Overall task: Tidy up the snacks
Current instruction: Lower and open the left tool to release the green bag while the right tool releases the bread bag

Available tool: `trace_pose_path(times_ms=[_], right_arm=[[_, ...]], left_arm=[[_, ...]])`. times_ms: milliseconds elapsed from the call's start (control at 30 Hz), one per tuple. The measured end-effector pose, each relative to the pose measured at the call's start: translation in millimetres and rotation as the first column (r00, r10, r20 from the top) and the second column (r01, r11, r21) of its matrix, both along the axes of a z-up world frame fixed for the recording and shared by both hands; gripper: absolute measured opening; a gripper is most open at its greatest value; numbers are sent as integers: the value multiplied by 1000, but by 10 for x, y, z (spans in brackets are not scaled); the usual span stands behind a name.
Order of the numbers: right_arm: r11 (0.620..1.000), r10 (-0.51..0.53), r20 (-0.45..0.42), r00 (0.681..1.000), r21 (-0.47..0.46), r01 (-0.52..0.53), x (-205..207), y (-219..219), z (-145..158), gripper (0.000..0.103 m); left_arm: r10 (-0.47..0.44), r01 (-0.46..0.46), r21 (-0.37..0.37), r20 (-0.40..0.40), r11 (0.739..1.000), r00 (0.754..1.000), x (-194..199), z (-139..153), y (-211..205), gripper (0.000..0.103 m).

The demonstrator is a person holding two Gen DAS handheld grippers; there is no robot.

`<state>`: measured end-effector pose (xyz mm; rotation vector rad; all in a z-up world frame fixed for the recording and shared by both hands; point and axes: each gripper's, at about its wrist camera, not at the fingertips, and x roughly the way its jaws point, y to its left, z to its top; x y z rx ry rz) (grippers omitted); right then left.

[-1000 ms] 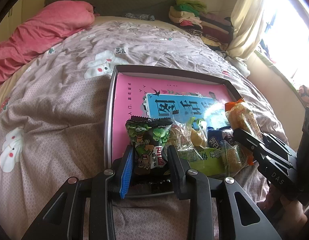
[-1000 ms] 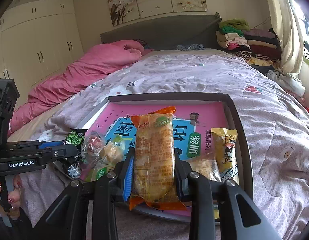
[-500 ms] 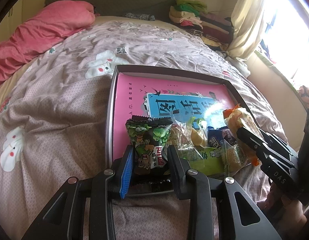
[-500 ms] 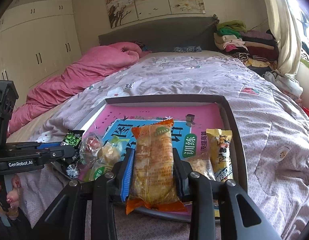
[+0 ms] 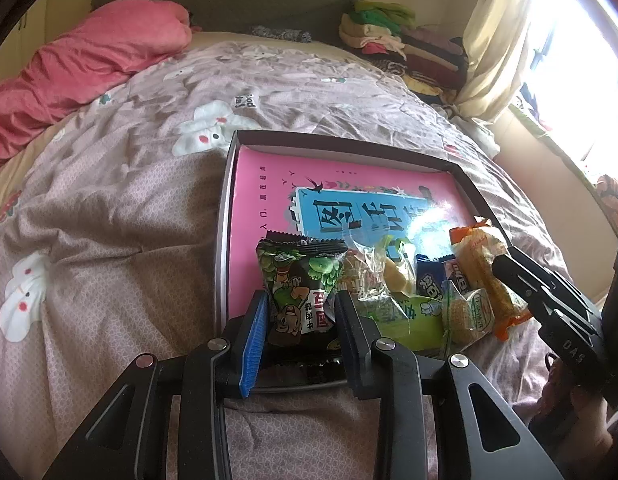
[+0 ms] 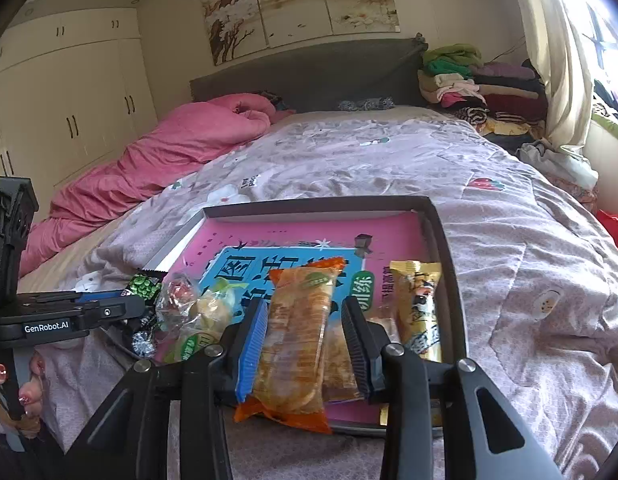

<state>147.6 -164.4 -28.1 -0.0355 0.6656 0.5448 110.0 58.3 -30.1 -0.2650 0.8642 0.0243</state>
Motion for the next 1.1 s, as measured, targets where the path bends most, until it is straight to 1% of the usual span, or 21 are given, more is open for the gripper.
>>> trace_pose_path(times_ms=[200,333,433,600,733,867,1100], right_arm=[[1000,1,11,1000,-13,-1,-88,-66,52,39],[998,9,17,1000,-66,-8,-205,-94,63,39],[993,12,43,999,-115,-7,-267,-59,59,39],[987,12,60,998,-160,-2,-253,-8,16,39],[988,2,60,998,-154,7,-204,-23,-2,39],[988,4,59,998,-157,6,-179,-10,-25,39],[988,12,64,998,-154,-2,-169,18,-51,39]], left_arm=[[6,-6,-5,-3,1000,1000,-15,5,16,35],[6,-6,-9,-5,1000,1000,-19,5,14,35],[6,-6,-10,-8,1000,1000,-21,4,15,37],[9,-9,-13,-24,1000,1000,-9,-17,6,42],[7,-7,-9,-26,1000,1000,-16,-15,-5,45],[0,0,-6,-31,1000,1000,-18,-14,-29,50],[-2,2,-8,-39,1000,999,-27,-9,-40,61]])
